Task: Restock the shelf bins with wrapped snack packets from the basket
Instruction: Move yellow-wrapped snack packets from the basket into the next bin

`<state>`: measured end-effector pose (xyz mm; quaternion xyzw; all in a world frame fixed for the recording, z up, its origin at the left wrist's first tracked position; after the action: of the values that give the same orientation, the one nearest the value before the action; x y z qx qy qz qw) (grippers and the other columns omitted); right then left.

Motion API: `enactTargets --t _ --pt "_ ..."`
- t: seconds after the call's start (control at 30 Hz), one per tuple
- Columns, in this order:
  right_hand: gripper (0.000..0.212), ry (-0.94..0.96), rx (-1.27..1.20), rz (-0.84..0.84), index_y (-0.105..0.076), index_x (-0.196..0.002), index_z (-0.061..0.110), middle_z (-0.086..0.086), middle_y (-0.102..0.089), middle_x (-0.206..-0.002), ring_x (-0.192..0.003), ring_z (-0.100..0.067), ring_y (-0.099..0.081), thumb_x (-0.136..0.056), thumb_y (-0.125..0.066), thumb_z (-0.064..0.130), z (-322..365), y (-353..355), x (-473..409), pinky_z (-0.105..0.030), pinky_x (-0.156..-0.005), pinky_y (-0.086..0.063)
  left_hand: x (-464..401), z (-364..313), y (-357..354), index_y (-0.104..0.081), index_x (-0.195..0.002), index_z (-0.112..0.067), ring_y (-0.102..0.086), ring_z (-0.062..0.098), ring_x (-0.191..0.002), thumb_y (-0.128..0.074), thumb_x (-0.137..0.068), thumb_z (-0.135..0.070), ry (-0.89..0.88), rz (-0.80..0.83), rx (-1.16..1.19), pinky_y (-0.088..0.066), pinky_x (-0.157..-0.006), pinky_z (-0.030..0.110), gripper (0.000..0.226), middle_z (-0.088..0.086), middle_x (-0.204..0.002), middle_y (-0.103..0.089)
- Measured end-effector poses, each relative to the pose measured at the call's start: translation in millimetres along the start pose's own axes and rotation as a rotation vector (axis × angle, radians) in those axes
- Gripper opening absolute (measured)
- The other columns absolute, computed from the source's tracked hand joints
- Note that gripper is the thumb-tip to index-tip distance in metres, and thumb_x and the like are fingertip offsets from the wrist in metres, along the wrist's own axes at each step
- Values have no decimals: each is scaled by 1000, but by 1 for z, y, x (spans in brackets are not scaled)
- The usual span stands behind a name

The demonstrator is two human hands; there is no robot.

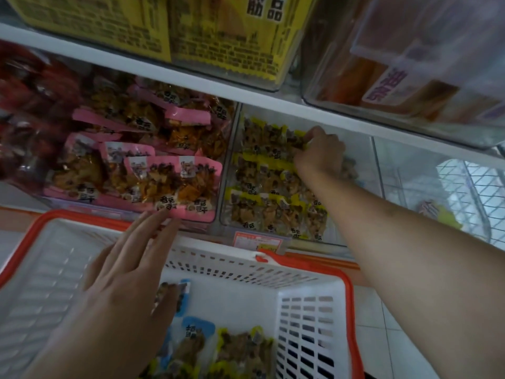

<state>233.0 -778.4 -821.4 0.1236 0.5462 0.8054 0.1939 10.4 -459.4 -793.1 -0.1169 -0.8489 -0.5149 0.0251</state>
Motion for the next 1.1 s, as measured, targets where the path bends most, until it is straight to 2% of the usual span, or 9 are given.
enactTargets --t 0.07,0.23,0.33,0.43,0.53,0.67,0.83,0.97,1.1 --pt "48 40 58 15 -57 -140 20 -15 -49 -147 -138 -40 -43 -98 -73 38 1 -2 1 -49 -103 -51 0 1 -2 -17 -165 -33 -10 3 -156 -88 -71 -26 -1 -4 -2 -28 -115 48 118 -18 -171 -13" --pt "51 48 41 19 -52 -144 18 -19 -44 -151 -139 -41 -41 -99 -70 35 -2 -1 8 -51 -106 -49 -1 2 -3 -10 -165 -38 11 -8 -153 -82 -79 -32 -1 -13 -14 -19 -120 43 113 -25 -170 -1" --pt "35 129 -62 -39 -54 -131 15 -14 -50 -138 -132 -37 -45 -99 -64 26 0 18 29 -44 -97 -48 -2 -2 1 -5 -163 -45 16 -15 -146 -73 -89 -35 -2 -26 15 -12 -125 39 100 -35 -164 11" --pt "21 267 -133 -61 -56 -114 19 -2 -48 -117 -107 -27 -55 -95 -65 15 4 53 70 -26 -78 -39 -7 -9 11 -20 -162 -40 -7 -1 -154 -69 -94 -28 -19 -45 90 -21 -127 42 85 -30 -166 -3" --pt "20 586 -179 -87 -57 -103 12 -4 -47 -112 -90 -26 -56 -87 -60 2 17 86 140 -30 -74 -43 -5 -6 28 -46 -151 -28 -32 23 -152 -70 -91 -17 -25 -105 124 -37 -118 57 65 -11 -165 -27" --pt "14 902 -128 354 -51 -99 17 -1 -48 -108 -88 -27 -53 -93 -53 4 23 78 254 -50 -70 -50 14 9 51 -53 -146 -25 -31 26 -150 -65 -96 -16 56 -121 105 -35 -119 56 52 -8 -164 -30" --pt "40 702 271 1059 -49 -140 19 -1 -50 -135 -125 -29 -54 -101 -48 10 13 -3 338 -46 -101 -52 39 39 68 -46 -148 -23 -21 27 -153 -67 -93 -17 190 -142 18 -18 -124 52 59 0 -165 -27" --pt "72 821 363 1077 -36 -161 19 -9 -43 -155 -142 -33 -38 -96 -67 13 2 -69 381 -47 -115 -43 58 64 67 -23 -158 -29 -11 29 -155 -65 -93 -22 372 6 13 -18 -125 52 78 -4 -168 -9" --pt "64 914 539 912 -49 -150 15 -14 -46 -145 -135 -37 -38 -91 -73 11 0 -106 405 -47 -114 -37 67 78 58 -16 -158 -29 -15 35 -152 -66 -93 -27 396 174 20 -30 -121 55 83 -6 -166 -4"
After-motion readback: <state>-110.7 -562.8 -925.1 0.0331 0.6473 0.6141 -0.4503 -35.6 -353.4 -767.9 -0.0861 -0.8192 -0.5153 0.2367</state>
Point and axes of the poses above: each hand's wrist, its own x-axis away from the middle knuckle, its own y-axis out of the back of the hand, z = x × y, the point moved 3 cm from there along -x, towards the middle knuckle
